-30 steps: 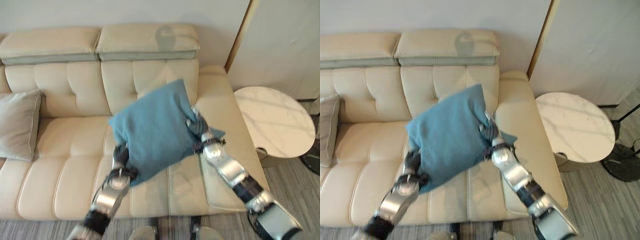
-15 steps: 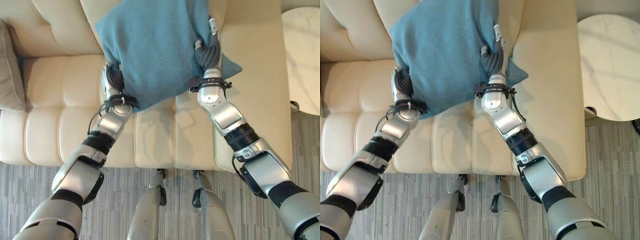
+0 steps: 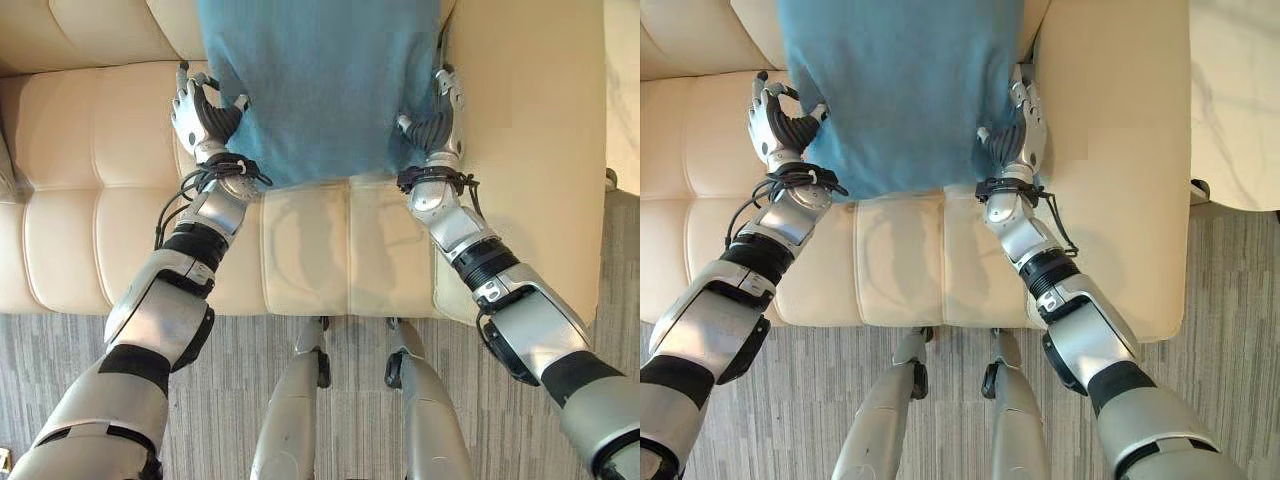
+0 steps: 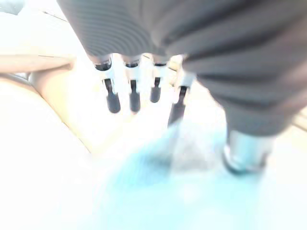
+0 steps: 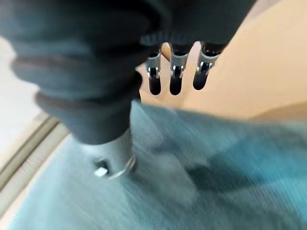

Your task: Pick up all the scattered cushions and arrange them neatly on the sofa.

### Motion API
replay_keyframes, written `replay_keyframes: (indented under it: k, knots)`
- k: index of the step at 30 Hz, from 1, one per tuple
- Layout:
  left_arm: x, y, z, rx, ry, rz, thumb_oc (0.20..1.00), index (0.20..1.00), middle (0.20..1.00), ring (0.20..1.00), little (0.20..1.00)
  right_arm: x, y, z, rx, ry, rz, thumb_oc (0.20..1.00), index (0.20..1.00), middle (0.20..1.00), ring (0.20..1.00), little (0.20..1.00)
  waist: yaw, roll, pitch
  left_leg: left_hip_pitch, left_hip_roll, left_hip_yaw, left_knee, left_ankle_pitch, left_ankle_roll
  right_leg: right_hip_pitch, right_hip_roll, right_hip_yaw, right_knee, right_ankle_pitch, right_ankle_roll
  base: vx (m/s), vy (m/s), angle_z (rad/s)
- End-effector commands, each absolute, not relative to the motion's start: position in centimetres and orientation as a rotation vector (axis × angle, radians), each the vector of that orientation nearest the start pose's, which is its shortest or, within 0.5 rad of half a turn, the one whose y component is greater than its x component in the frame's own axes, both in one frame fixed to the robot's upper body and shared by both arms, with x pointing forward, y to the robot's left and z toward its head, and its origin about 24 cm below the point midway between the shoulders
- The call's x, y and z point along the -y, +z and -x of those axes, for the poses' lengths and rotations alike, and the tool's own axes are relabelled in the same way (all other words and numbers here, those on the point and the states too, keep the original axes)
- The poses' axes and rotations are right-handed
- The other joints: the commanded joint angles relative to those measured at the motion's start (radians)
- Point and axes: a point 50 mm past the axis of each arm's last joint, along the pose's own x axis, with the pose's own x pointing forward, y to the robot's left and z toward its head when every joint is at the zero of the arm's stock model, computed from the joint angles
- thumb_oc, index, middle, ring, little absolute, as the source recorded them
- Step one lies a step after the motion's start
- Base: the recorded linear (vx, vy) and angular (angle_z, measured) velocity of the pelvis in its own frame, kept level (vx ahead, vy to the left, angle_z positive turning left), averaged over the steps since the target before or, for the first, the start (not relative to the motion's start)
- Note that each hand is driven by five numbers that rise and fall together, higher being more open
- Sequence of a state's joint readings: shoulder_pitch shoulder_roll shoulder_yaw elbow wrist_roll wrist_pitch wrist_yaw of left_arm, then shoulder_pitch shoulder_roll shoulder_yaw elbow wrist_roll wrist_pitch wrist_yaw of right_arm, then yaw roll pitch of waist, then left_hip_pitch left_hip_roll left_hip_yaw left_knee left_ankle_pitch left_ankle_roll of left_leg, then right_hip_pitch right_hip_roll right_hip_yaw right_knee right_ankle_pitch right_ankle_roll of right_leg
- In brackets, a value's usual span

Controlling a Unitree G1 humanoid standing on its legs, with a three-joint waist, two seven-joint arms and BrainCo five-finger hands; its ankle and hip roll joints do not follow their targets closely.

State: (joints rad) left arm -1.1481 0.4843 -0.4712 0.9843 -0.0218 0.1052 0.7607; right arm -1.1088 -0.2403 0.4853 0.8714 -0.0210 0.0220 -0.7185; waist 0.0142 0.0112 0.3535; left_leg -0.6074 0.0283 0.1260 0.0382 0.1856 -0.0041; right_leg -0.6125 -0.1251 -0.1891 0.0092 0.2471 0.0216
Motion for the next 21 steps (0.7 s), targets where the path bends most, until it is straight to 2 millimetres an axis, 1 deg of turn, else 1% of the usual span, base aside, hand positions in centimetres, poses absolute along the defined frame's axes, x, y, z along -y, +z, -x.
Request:
replay_keyframes:
  k: [1, 2, 3, 4, 6, 7, 8, 9, 10, 11, 12, 13, 14, 15, 16, 17, 18, 19, 20, 21]
  knots:
    - [-21.7, 24.0, -40.8, 0.337, 0.685, -0.694, 1.0, 1.0, 1.0, 1.0, 1.0, 7.0, 20.2, -40.0, 0.433, -0.225, 0.512, 1.0, 1.0, 1.0, 1.0, 1.0, 0.006, -0.024, -0.047, 0.016, -0.053, -0.071, 0.069, -0.133, -0.001, 0.071, -0.033, 0.029, 0.045, -0.15, 0.089, 0.0, 0.004, -0.1]
    - [-22.9, 20.5, -40.5, 0.216, 0.646, -0.585, 1.0, 1.0, 1.0, 1.0, 1.0, 7.3, 17.4, -39.8, 0.326, -0.178, 0.486, 1.0, 1.0, 1.0, 1.0, 1.0, 0.014, -0.016, -0.039, 0.067, -0.053, -0.066, 0.049, -0.133, -0.001, 0.118, -0.032, 0.026, 0.033, -0.148, 0.087, 0.0, 0.004, -0.11]
    - [-22.9, 20.4, -40.5, 0.215, 0.647, -0.585, 1.0, 1.0, 1.0, 1.0, 1.0, 7.3, 17.3, -39.8, 0.325, -0.177, 0.487, 1.0, 1.0, 1.0, 1.0, 1.0, 0.013, -0.015, -0.039, 0.07, -0.053, -0.067, 0.047, -0.132, -0.001, 0.12, -0.032, 0.025, 0.032, -0.148, 0.087, -0.01, -0.001, -0.2]
    - [-23.3, 19.2, -40.3, 0.175, 0.642, -0.546, 1.0, 1.0, 1.0, 1.0, 1.0, 7.4, 16.4, -39.7, 0.292, -0.162, 0.486, 1.0, 1.0, 1.0, 1.0, 1.0, 0.013, -0.014, -0.037, 0.087, -0.052, -0.065, 0.043, -0.133, -0.001, 0.137, -0.032, 0.023, 0.028, -0.149, 0.086, 0.0, -0.015, -0.23]
    - [-23.2, 15.1, -39.4, 0.08, 0.594, -0.302, 1.0, 1.0, 1.0, 1.0, 1.0, 7.9, 14.2, -39.0, 0.221, -0.136, 0.429, 1.0, 1.0, 1.0, 1.0, 1.0, 0.017, -0.014, -0.035, 0.14, -0.051, -0.065, 0.026, -0.136, -0.004, 0.186, -0.026, 0.021, 0.02, -0.156, 0.084, 0.01, -0.027, -0.11]
    - [-23.5, 14.4, -39.0, 0.074, 0.592, -0.285, 1.0, 1.0, 1.0, 1.0, 1.0, 8.2, 13.5, -38.8, 0.201, -0.13, 0.419, 1.0, 1.0, 1.0, 1.0, 1.0, 0.017, -0.015, -0.038, 0.152, -0.052, -0.064, 0.02, -0.136, -0.002, 0.199, -0.027, 0.017, 0.013, -0.154, 0.083, 0.0, 0.0, 0.0]
    - [-23.6, 11.3, -37.7, 0.013, 0.55, -0.155, 1.0, 1.0, 1.0, 1.0, 1.0, 8.8, 11.8, -38.0, 0.156, -0.099, 0.367, 1.0, 1.0, 1.0, 1.0, 1.0, 0.019, -0.017, -0.039, 0.204, -0.049, -0.063, 0.0, -0.139, -0.004, 0.245, -0.024, 0.013, 0.003, -0.158, 0.081, 0.0, 0.0, 0.0]
    - [-23.7, 10.0, -36.9, 0.0, 0.543, -0.131, 1.0, 1.0, 1.0, 1.0, 1.0, 8.9, 11.1, -37.5, 0.142, -0.084, 0.354, 1.0, 1.0, 1.0, 1.0, 1.0, 0.019, -0.019, -0.046, 0.217, -0.05, -0.061, -0.008, -0.138, -0.002, 0.256, -0.023, 0.012, -0.001, -0.157, 0.081, 0.02, -0.007, 0.05]
    - [-23.7, 9.9, -36.8, -0.004, 0.543, -0.131, 1.0, 1.0, 1.0, 1.0, 1.0, 8.9, 11.0, -37.5, 0.139, -0.083, 0.356, 1.0, 1.0, 1.0, 1.0, 1.0, 0.018, -0.018, -0.047, 0.222, -0.05, -0.061, -0.01, -0.138, -0.002, 0.26, -0.023, 0.012, -0.003, -0.157, 0.081, 0.04, 0.031, 0.03]
    - [-23.8, 5.3, -33.7, -0.1, 0.522, -0.075, 1.0, 1.0, 1.0, 1.0, 1.0, 9.4, 7.8, -35.4, 0.059, -0.018, 0.29, 1.0, 1.0, 1.0, 1.0, 1.0, 0.015, -0.028, -0.072, 0.295, -0.046, -0.051, -0.049, -0.14, 0.001, 0.322, -0.016, 0.016, -0.03, -0.155, 0.085, 0.04, 0.027, 0.02]
    - [-23.8, 5.3, -33.7, -0.1, 0.522, -0.075, 1.0, 1.0, 1.0, 1.0, 1.0, 9.4, 7.8, -35.4, 0.059, -0.018, 0.29, 1.0, 1.0, 1.0, 1.0, 1.0, 0.015, -0.028, -0.071, 0.296, -0.046, -0.051, -0.05, -0.14, 0.001, 0.323, -0.016, 0.015, -0.03, -0.155, 0.085, 0.06, 0.057, -0.05]
    - [-23.8, 2.0, -31.3, -0.193, 0.501, 0.002, 1.0, 1.0, 1.0, 1.0, 1.0, 9.9, 5.4, -33.8, -0.024, 0.034, 0.226, 1.0, 1.0, 1.0, 1.0, 1.0, 0.012, -0.031, -0.097, 0.346, -0.044, -0.047, -0.086, -0.134, 0.002, 0.36, -0.009, 0.016, -0.05, -0.151, 0.09, 0.04, 0.053, -0.09]
    - [-23.7, 0.7, -30.2, -0.234, 0.483, -0.007, 1.0, 1.0, 1.0, 1.0, 1.0, 10.1, 4.1, -33.1, -0.072, 0.051, 0.226, 1.0, 1.0, 1.0, 1.0, 1.0, 0.009, -0.032, -0.112, 0.369, -0.042, -0.041, -0.105, -0.134, 0.002, 0.378, -0.006, 0.017, -0.064, -0.151, 0.093, 0.04, 0.053, -0.18]
    - [-23.7, 0.7, -30.2, -0.235, 0.483, -0.008, 1.0, 1.0, 1.0, 1.0, 1.0, 10.2, 4.1, -33.1, -0.074, 0.051, 0.227, 1.0, 1.0, 1.0, 1.0, 1.0, 0.01, -0.031, -0.112, 0.374, -0.042, -0.041, -0.109, -0.133, 0.002, 0.382, -0.005, 0.017, -0.067, -0.15, 0.093, 0.02, 0.056, -0.15]
    - [-23.2, -2.0, -28.4, -0.341, 0.45, 0.028, 1.0, 1.0, 1.0, 1.0, 1.0, 11.2, 2.7, -32.3, -0.126, 0.054, 0.214, 1.0, 1.0, 1.0, 1.0, 1.0, 0.008, -0.033, -0.138, 0.409, -0.042, -0.039, -0.125, -0.132, 0.001, 0.419, -0.001, 0.01, -0.091, -0.144, 0.098, -0.02, 0.063, -0.13]
    - [-23.1, -3.1, -27.4, -0.382, 0.435, 0.028, 1.0, 1.0, 1.0, 1.0, 1.0, 12.0, 1.7, -31.6, -0.17, 0.046, 0.199, 1.0, 1.0, 1.0, 1.0, 1.0, 0.003, -0.034, -0.149, 0.423, -0.042, -0.032, -0.125, -0.138, 0.0, 0.435, 0.001, 0.011, -0.096, -0.143, 0.102, -0.02, 0.063, -0.04]
    - [-23.1, -3.1, -27.3, -0.383, 0.435, 0.028, 1.0, 1.0, 1.0, 1.0, 1.0, 12.0, 1.7, -31.6, -0.171, 0.046, 0.199, 1.0, 1.0, 1.0, 1.0, 1.0, 0.003, -0.034, -0.149, 0.424, -0.042, -0.032, -0.125, -0.139, 0.0, 0.436, 0.001, 0.011, -0.096, -0.143, 0.102, -0.02, 0.078, -0.01]
    - [-23.1, -5.3, -25.2, -0.473, 0.415, 0.052, 1.0, 1.0, 1.0, 1.0, 1.0, 13.4, 0.1, -30.5, -0.231, 0.043, 0.237, 1.0, 1.0, 1.0, 1.0, 1.0, 0.002, -0.035, -0.178, 0.447, -0.044, -0.031, -0.125, -0.145, 0.002, 0.457, 0.004, 0.01, -0.096, -0.143, 0.105, 0.01, 0.049, 0.0]
    - [-23.1, -5.3, -25.2, -0.474, 0.415, 0.051, 1.0, 1.0, 1.0, 1.0, 1.0, 13.4, 0.0, -30.5, -0.232, 0.043, 0.237, 1.0, 1.0, 1.0, 1.0, 1.0, 0.002, -0.035, -0.178, 0.448, -0.044, -0.03, -0.125, -0.146, 0.003, 0.457, 0.004, 0.01, -0.096, -0.143, 0.105, 0.0, 0.083, -0.07]
    - [-23.0, -6.4, -24.2, -0.526, 0.397, 0.059, 1.0, 1.0, 1.0, 1.0, 1.0, 14.4, -1.0, -29.8, -0.275, 0.032, 0.272, 1.0, 1.0, 1.0, 1.0, 1.0, -0.001, -0.034, -0.19, 0.463, -0.044, -0.029, -0.125, -0.15, 0.003, 0.47, 0.003, 0.007, -0.096, -0.144, 0.107, 0.0, 0.081, -0.13]
